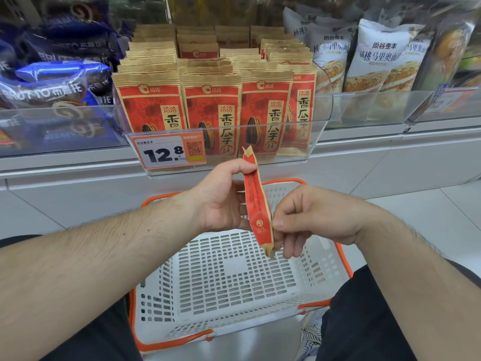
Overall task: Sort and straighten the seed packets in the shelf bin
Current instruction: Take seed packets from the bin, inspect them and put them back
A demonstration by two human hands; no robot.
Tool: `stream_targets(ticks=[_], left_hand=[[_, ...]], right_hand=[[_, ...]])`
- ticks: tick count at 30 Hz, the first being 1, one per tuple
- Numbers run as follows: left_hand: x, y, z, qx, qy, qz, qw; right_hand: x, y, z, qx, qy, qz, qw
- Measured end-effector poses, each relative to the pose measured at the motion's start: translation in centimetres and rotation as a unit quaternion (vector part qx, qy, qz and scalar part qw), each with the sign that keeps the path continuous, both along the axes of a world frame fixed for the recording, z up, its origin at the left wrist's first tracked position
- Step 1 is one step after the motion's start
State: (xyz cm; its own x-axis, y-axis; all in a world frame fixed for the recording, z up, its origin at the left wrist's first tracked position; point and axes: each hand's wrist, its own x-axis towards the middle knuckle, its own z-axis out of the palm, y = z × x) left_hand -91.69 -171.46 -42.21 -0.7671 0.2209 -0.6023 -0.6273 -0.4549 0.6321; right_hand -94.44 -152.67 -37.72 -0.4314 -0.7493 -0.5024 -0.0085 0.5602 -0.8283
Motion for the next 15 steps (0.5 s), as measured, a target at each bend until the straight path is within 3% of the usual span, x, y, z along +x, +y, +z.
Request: stream_targets(ticks=[5, 7, 11, 15], left_hand=[[0.3, -0.1, 0.6, 0.042, 0.062, 0.001, 0.997], [0.5, -0.2, 1.0, 0.065, 0.096, 0.000, 0.993], [0.5, -0.9, 1.0, 0.113, 0.157, -0.003, 0.981], [0.5, -0.7, 1.7, 0.121, 0.158, 0.026, 0.980]], right_hand=[[-0.9, -0.3, -1.0, 0.019, 0.061, -0.174, 0.983], [-1.0, -0.3, -1.1, 0.009, 0.031, -0.211, 0.977], [-1.0, -0.5, -1.3, -0.018, -0.025, -0.227, 0.973], [-0.8, -0.9, -1.6, -0.075, -0.042, -0.206, 0.975]])
